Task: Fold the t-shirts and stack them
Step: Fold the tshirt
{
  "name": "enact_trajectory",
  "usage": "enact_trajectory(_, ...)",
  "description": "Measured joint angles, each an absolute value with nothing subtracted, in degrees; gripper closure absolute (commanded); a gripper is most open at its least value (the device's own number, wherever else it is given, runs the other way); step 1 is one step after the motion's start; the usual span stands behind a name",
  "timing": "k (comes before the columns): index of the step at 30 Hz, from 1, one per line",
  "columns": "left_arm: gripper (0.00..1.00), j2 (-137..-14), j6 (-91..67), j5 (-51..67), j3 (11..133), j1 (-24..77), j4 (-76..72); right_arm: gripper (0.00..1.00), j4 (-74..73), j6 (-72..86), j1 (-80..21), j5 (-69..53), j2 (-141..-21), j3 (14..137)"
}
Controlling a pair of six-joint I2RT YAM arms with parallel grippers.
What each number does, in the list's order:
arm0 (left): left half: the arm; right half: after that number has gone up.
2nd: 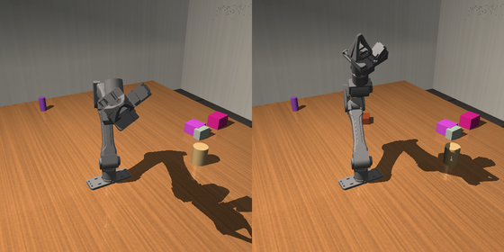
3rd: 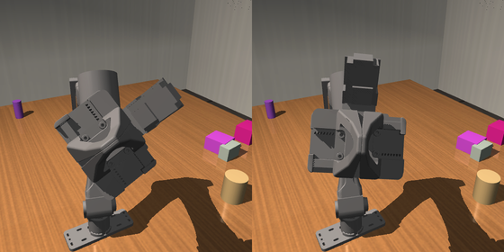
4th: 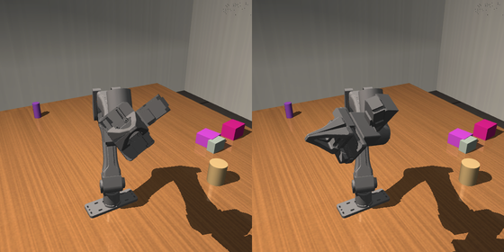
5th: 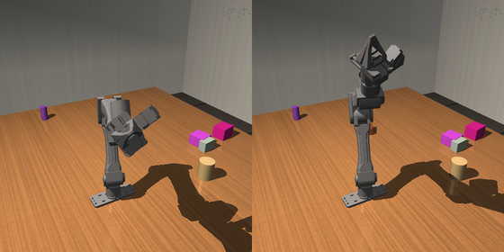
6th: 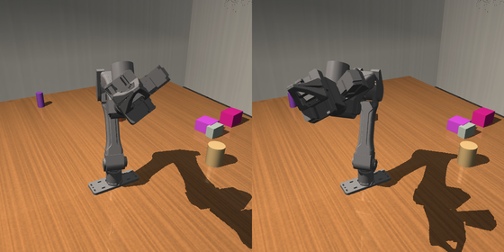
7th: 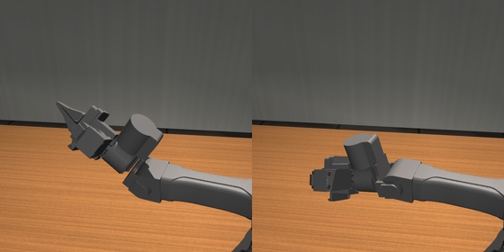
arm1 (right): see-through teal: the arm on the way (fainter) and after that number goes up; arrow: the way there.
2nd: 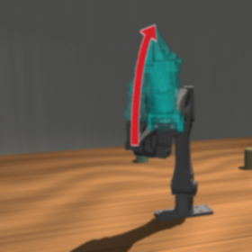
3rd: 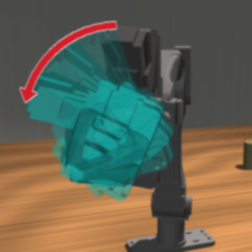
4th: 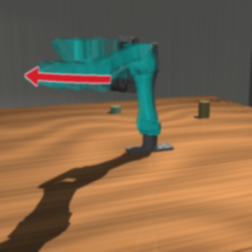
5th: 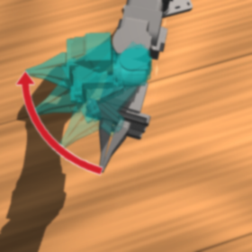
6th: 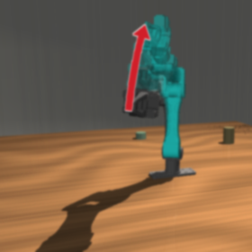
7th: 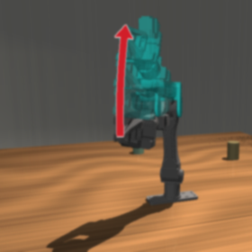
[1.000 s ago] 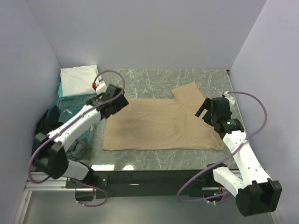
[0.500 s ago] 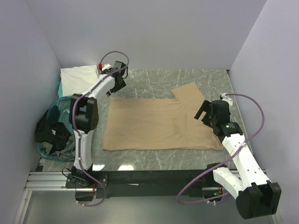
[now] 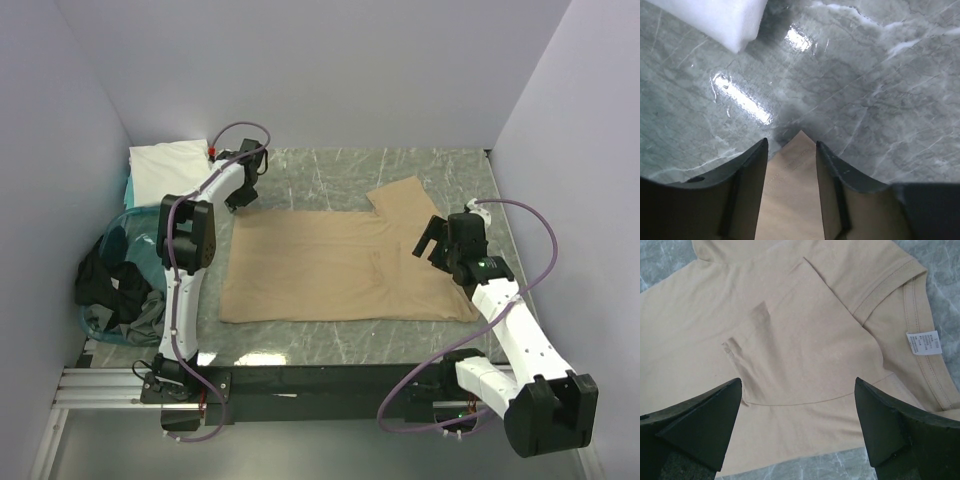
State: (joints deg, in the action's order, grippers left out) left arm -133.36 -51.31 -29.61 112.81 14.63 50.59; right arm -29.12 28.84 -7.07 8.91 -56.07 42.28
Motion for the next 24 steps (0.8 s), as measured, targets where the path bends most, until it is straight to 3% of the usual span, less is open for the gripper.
enact_trajectory(9,0.57,-131.9,-51.96,-28.64,107.59,14.63,47.55,0.01,-29.12,28.84,-7.07,8.99,-56.66,42.28)
enact_trajectory(13,0.77,-130.82,-52.47,-28.03,105.41,14.63,45.43,0.01,-29.12,28.84,-7.07,9.02,-57.1,42.28)
enact_trajectory(16,0.99,-130.43,-52.51,-27.4,104.62,14.66,44.51,0.01,-29.15,28.84,-7.07,9.43,-57.23,42.28)
enact_trajectory(24,0.99,-127.37,-51.86,-26.87,99.61,14.66,41.01,0.01,-29.15,28.86,-7.07,11.14,-57.41,42.28)
